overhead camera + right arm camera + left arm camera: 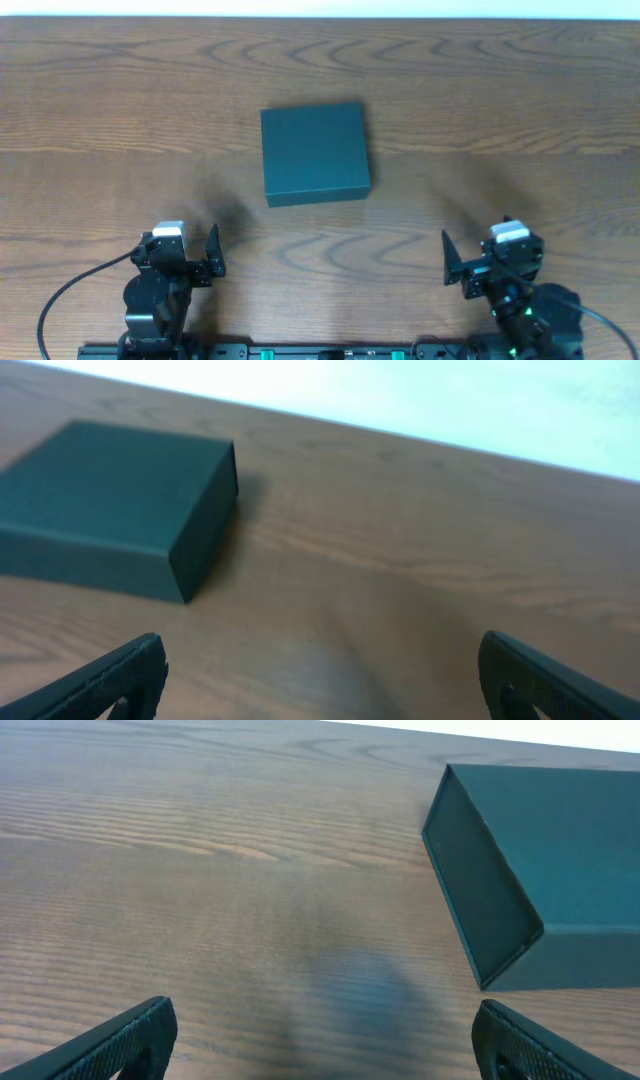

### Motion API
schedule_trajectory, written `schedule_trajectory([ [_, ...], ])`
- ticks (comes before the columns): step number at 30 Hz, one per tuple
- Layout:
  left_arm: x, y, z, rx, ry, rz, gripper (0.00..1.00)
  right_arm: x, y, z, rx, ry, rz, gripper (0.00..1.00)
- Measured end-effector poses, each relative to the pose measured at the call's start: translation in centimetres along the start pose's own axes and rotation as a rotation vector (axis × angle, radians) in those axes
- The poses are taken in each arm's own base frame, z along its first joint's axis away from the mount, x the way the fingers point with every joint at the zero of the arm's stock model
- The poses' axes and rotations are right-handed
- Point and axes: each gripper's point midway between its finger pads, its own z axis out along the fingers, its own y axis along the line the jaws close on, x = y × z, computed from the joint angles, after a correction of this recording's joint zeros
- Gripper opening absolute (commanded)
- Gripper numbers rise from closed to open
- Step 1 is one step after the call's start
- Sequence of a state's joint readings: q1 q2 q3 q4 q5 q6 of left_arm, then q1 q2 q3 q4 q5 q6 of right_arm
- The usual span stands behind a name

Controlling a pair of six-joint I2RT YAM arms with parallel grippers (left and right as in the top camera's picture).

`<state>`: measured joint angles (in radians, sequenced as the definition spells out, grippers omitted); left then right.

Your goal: Pack container

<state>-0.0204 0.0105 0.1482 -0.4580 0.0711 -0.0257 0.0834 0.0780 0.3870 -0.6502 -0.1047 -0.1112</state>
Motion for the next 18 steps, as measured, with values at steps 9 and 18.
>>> schedule_trajectory([
  [9,0.0,0.0,0.0,0.000,0.000,0.000,0.95,5.5,0.4,2.2,-0.011,0.092,0.007,0.99],
  [18,0.0,0.0,0.0,0.000,0.000,0.000,0.95,8.1,0.6,3.0,-0.015,0.154,0.044,0.99],
])
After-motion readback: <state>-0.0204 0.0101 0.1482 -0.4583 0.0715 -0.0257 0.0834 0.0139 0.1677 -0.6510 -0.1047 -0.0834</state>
